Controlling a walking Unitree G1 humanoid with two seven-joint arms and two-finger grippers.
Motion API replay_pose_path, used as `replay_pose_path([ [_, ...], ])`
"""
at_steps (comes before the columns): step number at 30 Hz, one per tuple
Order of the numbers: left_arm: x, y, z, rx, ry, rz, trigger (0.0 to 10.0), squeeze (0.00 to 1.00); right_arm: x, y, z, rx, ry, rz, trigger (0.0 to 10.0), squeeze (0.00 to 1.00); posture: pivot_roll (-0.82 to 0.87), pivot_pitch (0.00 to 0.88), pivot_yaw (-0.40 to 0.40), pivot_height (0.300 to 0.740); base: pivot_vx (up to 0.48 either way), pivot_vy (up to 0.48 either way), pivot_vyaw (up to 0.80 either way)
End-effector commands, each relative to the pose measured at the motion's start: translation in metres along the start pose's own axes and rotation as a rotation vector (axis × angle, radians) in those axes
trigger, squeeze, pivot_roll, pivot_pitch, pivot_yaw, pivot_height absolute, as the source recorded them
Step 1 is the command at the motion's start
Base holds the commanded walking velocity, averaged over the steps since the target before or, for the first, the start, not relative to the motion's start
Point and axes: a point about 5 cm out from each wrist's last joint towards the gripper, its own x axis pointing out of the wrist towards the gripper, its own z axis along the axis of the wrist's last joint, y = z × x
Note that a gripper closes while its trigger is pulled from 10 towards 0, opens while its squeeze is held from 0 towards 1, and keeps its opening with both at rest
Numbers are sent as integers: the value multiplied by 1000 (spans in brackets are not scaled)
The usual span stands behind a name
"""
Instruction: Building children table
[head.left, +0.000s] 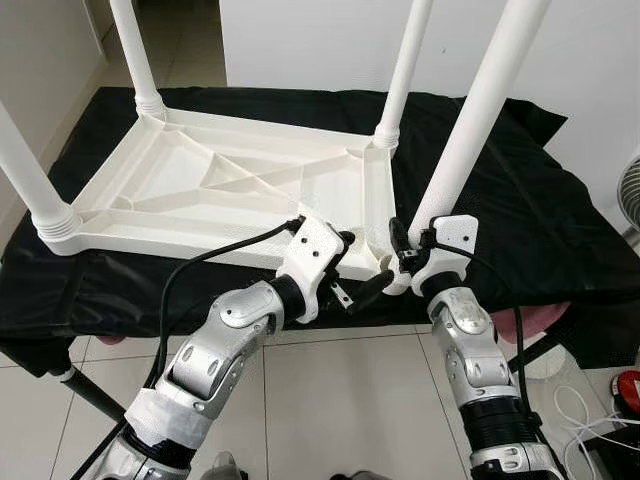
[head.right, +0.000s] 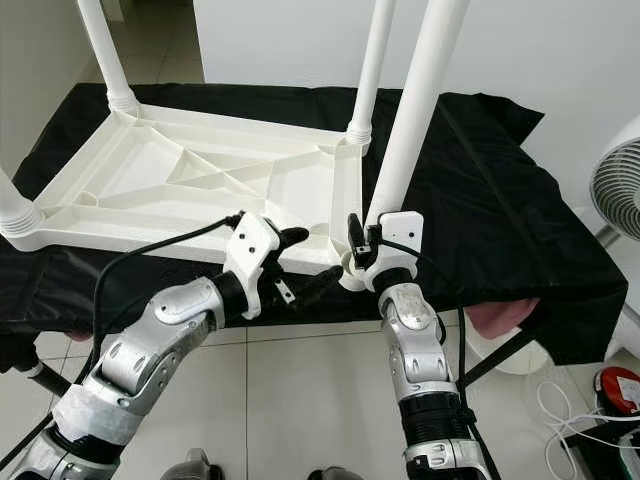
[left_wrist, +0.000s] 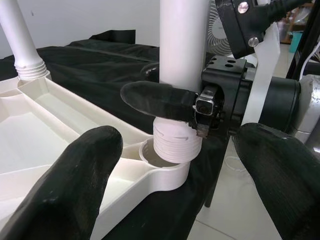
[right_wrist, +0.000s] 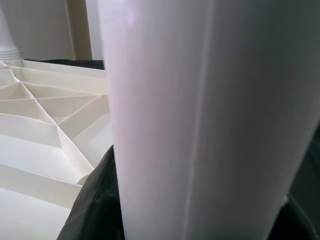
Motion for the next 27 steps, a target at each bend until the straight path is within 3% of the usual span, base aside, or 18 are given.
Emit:
replay_pose_path([
  [1,-1,-9,-1,1,13,-134,10000,0,-2,-1,-7,9,28,6,10000,0,13,62,-27,740,0,0,0],
  [16,-3,-18,-3,-11,43,-168,10000,0,12,9,-16,-6,60,115,10000,0,19,69,-31,740,0,0,0],
  [22,-4,-19,-3,-15,49,-167,10000,0,5,17,-19,-8,50,197,10000,0,19,68,-31,740,0,0,0],
  [27,-5,-18,-2,-11,53,-168,10000,0,-5,11,-24,-24,61,207,10000,0,16,70,-26,740,0,0,0],
])
